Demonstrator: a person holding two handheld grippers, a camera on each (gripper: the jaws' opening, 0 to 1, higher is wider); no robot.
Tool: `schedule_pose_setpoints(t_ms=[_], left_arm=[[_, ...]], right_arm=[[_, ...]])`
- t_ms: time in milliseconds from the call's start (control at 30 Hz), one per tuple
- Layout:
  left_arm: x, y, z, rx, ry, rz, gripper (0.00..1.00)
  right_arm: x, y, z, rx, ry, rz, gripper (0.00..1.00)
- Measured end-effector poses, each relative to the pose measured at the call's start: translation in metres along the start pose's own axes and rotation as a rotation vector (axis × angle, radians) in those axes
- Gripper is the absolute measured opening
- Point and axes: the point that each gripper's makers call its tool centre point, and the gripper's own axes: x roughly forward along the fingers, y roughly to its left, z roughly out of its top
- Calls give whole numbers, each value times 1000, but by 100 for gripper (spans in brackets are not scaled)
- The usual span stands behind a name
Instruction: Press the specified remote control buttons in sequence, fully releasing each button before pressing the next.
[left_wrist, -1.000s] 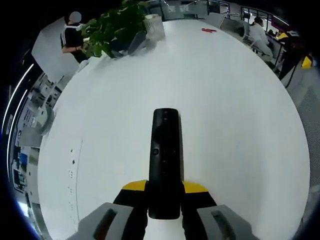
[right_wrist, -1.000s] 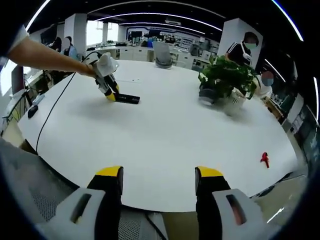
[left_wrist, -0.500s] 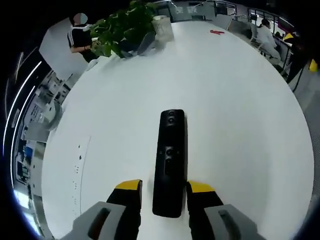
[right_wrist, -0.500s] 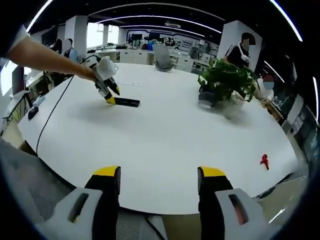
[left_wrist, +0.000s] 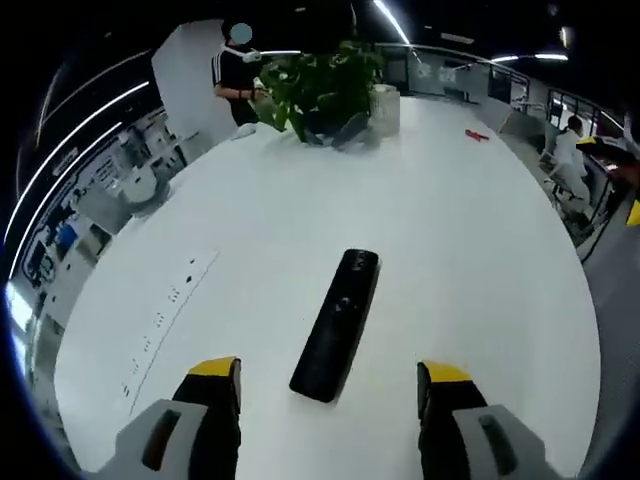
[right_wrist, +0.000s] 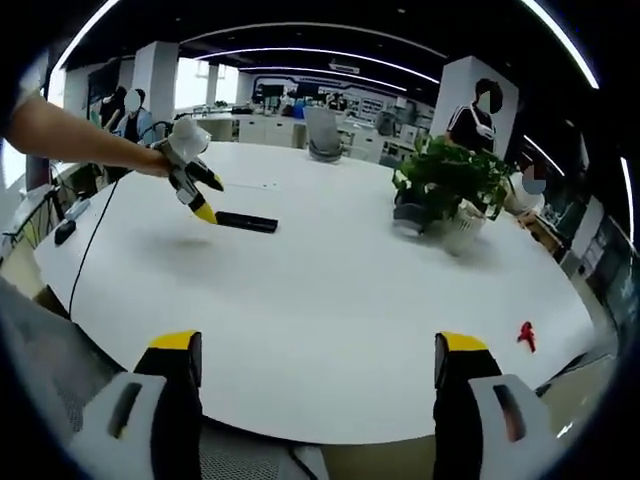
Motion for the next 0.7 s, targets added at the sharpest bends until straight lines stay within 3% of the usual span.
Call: schedule_pose_setpoints(t_ms=[167,367,633,700], left_arm=[[-22,-10,-8,-29,-37,33,82],[-61,-17,-1,-104,-170,111,89],[-113,-54,-5,-125,-268,191,98],[-126,-57,-2,-120,-302,252,100]], right_arm=[[-1,7,4,-29,-23,29,100],[-5,5,10,-8,-62,26,100],[-10,5,18,-12,-107,22,100],[-11,5,19,-11,-108,22,100]])
